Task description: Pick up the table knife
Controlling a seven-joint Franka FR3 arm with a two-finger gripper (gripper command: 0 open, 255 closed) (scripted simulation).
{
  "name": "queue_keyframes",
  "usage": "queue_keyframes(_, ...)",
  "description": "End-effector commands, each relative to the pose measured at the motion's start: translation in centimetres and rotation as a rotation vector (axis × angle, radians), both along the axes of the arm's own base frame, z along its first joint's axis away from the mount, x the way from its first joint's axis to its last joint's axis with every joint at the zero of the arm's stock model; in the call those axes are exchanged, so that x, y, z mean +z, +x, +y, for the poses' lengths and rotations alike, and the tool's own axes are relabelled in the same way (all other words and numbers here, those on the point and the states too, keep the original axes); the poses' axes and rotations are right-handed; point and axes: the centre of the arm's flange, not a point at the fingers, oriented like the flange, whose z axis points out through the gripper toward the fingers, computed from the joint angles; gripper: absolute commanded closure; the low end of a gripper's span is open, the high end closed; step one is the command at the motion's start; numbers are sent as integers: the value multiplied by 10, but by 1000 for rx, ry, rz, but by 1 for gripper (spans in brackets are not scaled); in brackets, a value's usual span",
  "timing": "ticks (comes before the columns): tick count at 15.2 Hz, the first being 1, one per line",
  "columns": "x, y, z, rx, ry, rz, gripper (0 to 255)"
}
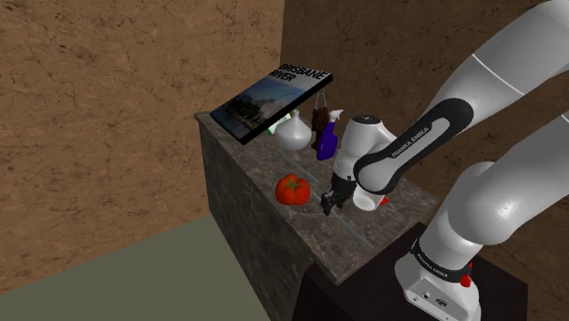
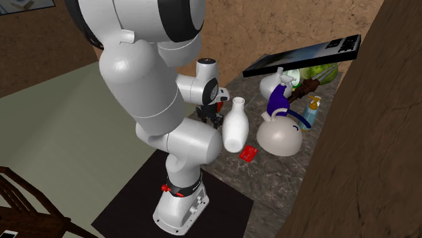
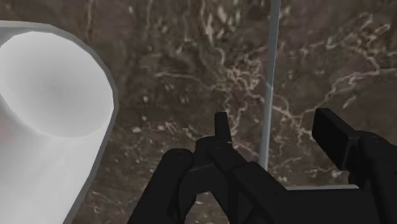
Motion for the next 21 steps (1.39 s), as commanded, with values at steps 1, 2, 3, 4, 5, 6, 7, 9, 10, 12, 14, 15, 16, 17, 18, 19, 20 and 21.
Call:
queue_keyframes(1,0,0,0,0,0,0,255)
queue_keyframes(2,0,0,0,0,0,0,255)
queue_keyframes(3,0,0,0,0,0,0,255)
queue_keyframes(4,0,0,0,0,0,0,255)
queue_keyframes(5,0,0,0,0,0,0,255)
queue_keyframes(6,0,0,0,0,0,0,255)
queue_keyframes(7,0,0,0,0,0,0,255)
queue_keyframes(9,0,0,0,0,0,0,255)
queue_keyframes(10,5,0,0,0,0,0,255)
queue_keyframes(12,15,0,0,0,0,0,255)
queue_keyframes(14,26,0,0,0,0,0,255)
queue_keyframes(15,31,0,0,0,0,0,255)
queue_keyframes(16,37,0,0,0,0,0,255)
queue_keyframes(17,42,0,0,0,0,0,255)
queue_keyframes(18,47,0,0,0,0,0,255)
queue_keyframes(19,52,0,0,0,0,0,255)
queue_keyframes(20,58,0,0,0,0,0,255)
queue_keyframes(21,63,0,0,0,0,0,255)
